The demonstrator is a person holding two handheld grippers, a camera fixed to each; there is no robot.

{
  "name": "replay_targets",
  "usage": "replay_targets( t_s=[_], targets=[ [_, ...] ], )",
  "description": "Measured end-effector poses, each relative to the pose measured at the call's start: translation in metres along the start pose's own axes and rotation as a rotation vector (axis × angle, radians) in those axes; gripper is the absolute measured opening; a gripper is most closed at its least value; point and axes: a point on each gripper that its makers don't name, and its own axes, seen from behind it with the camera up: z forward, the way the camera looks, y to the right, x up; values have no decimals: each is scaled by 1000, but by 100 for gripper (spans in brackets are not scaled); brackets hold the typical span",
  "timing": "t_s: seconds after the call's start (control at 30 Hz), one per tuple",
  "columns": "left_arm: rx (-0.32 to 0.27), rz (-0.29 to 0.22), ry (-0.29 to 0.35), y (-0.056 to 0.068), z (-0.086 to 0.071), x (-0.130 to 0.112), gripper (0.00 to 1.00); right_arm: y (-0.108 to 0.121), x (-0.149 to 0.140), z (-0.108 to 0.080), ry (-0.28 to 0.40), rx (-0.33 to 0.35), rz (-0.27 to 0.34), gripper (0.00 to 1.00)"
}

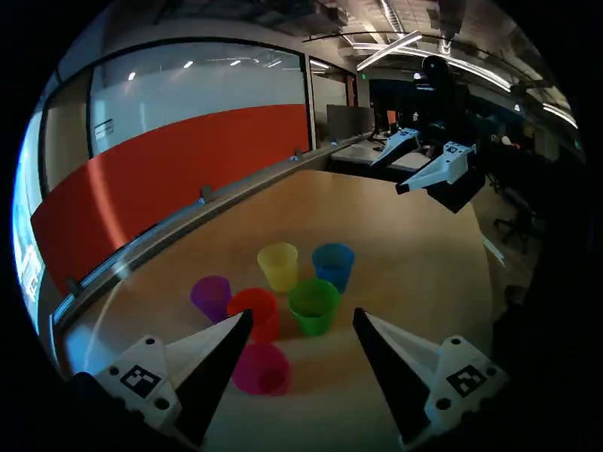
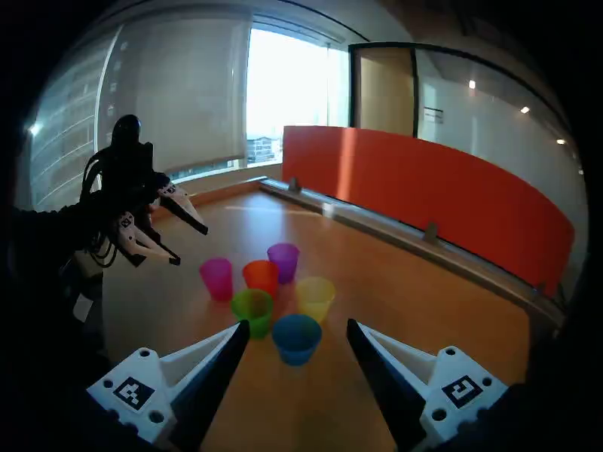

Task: Pour water

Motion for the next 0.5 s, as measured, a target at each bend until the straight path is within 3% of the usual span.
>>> replay_targets(
  t_s=[0.5],
  targets=[
    [-40,-24,-74,6,35,-28,100,9,-10,13,-9,9,7,100]
  ],
)
